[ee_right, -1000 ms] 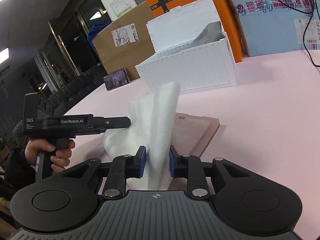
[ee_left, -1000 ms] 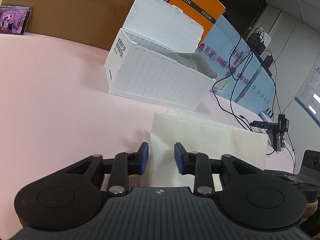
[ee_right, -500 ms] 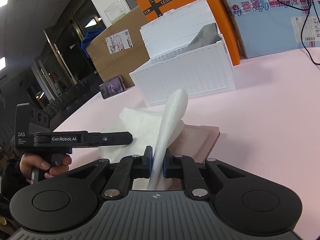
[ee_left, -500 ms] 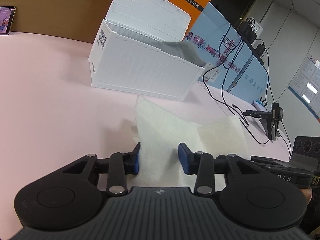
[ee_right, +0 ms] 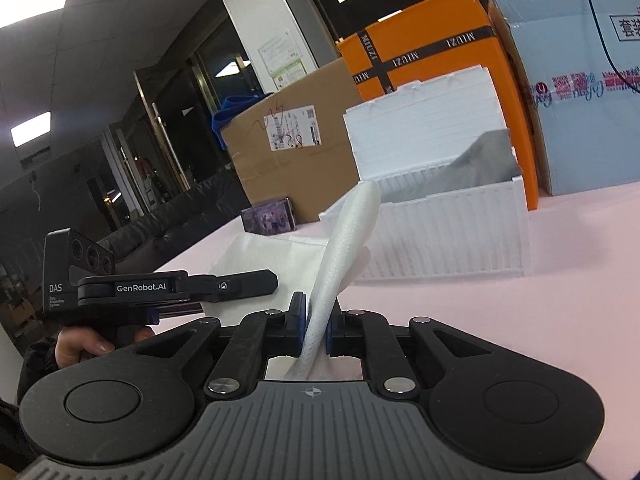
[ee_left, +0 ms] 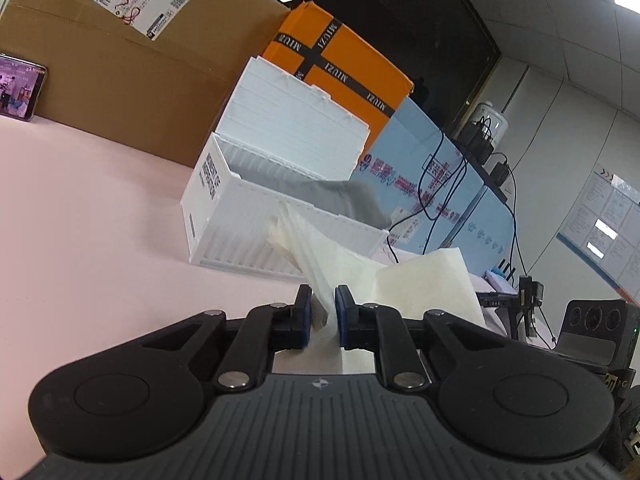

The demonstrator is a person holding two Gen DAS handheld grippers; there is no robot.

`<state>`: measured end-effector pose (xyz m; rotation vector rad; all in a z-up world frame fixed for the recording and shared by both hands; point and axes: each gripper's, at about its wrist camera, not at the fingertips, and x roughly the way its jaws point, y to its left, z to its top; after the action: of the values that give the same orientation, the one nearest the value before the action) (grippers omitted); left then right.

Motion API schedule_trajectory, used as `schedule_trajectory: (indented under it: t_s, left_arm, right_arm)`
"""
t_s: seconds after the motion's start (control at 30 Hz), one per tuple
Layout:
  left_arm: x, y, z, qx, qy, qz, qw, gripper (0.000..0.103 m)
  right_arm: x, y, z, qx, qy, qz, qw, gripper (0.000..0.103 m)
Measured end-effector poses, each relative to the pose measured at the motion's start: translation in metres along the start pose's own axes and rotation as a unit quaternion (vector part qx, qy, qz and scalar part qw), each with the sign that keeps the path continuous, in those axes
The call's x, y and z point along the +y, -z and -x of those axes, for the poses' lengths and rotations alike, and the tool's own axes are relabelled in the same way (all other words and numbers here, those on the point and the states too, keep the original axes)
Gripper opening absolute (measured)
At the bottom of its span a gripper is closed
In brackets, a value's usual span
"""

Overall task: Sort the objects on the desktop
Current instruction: 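Lift the white cloth with both tools and carry it to the storage box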

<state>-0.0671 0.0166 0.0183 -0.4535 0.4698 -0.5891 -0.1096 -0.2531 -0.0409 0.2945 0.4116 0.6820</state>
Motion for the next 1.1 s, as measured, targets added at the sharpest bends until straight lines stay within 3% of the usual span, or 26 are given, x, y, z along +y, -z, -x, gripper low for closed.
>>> schedule_trajectory:
  t_s: [0.3, 1.1]
  left_arm:
    - [0.003, -0.023, 0.013, -0.05, 0.002, 0.005, 0.9987, 0.011]
    - [-0.021, -0.077, -0.006, -0.117, 0.0, -0.042, 0.9923, 0.011]
  right_arm:
    - [0.012, -0.031, -0.008, -0.041, -0.016, 0.035, 0.998, 0.009]
    - [-0.003, -0.096, -0.022, -0.112, -0.019, 0.078, 0.99, 0.009]
